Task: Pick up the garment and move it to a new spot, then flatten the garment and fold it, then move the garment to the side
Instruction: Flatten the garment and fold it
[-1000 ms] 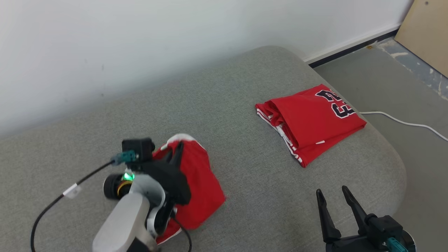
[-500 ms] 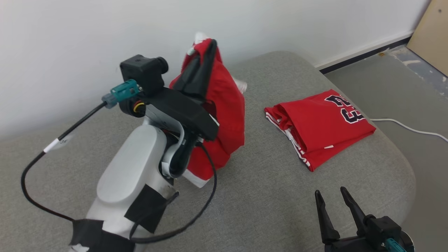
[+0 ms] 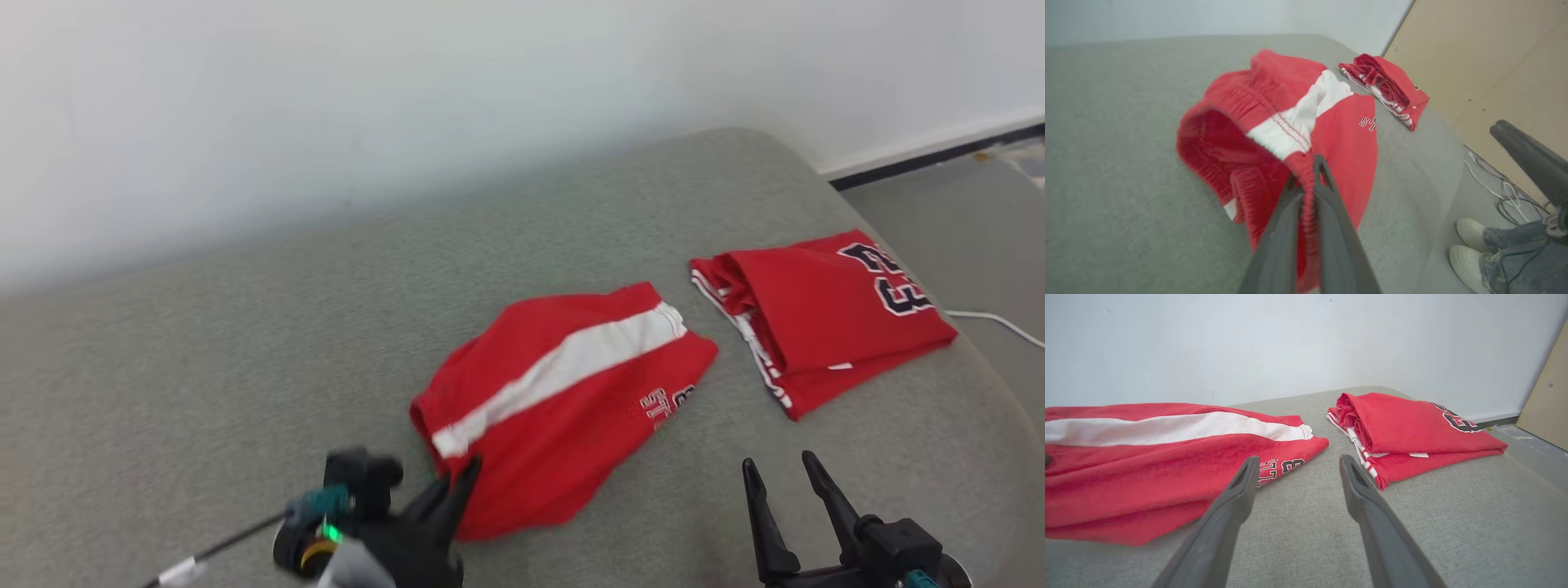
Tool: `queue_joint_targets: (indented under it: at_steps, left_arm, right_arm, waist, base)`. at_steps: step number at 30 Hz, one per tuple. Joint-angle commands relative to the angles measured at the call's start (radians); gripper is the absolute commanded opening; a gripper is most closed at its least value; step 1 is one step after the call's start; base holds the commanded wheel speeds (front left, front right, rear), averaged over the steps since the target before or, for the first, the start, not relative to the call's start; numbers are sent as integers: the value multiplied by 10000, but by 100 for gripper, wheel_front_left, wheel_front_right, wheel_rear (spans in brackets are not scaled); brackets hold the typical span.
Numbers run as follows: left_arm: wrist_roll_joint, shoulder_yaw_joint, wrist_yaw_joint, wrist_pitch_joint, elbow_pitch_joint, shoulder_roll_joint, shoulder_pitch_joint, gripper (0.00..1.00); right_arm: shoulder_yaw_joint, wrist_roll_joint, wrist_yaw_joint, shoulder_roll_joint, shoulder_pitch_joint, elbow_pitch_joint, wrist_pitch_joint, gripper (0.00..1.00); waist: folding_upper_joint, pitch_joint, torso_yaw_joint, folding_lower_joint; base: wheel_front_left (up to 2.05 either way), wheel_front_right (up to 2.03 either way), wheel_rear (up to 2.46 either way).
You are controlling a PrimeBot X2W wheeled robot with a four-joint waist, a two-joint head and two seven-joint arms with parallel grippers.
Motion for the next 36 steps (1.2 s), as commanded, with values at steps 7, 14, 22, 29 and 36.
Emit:
queue_joint_targets:
  at_steps: [7,14,22,29,36]
  left_arm:
    - [534,-605,106,264,-732,1071,1499,0]
    - [1000,-454,713,34,-550,1684,1710,0]
    - [684,65,1184,-373,-343,1813,1923,80]
    - [578,441,1731,-1460,-562,1555,2493,100]
    - [857,1357,2373,-2568,-1046,1290,3256,100]
  right_arm:
    - [124,-50,-27,-11,76,-1,-42,100]
    - [168,-11,-27,-62,24,51,-42,100]
    - [124,-42,-27,-82,11,41,-42,100]
    - [-5,-43,-27,-145,69,36,-42,100]
    - [-292,-134,-27,-210,143,-65,-42,100]
  waist:
    - [0,-81,925,0]
    - [0,-110,1143,0]
    - [0,-80,1197,0]
    - [0,-148,1285,0]
    - [0,-285,1635,0]
  base:
    - [0,0,0]
    - [0,0,0]
    - [0,0,0]
    - [0,0,0]
    - [0,0,0]
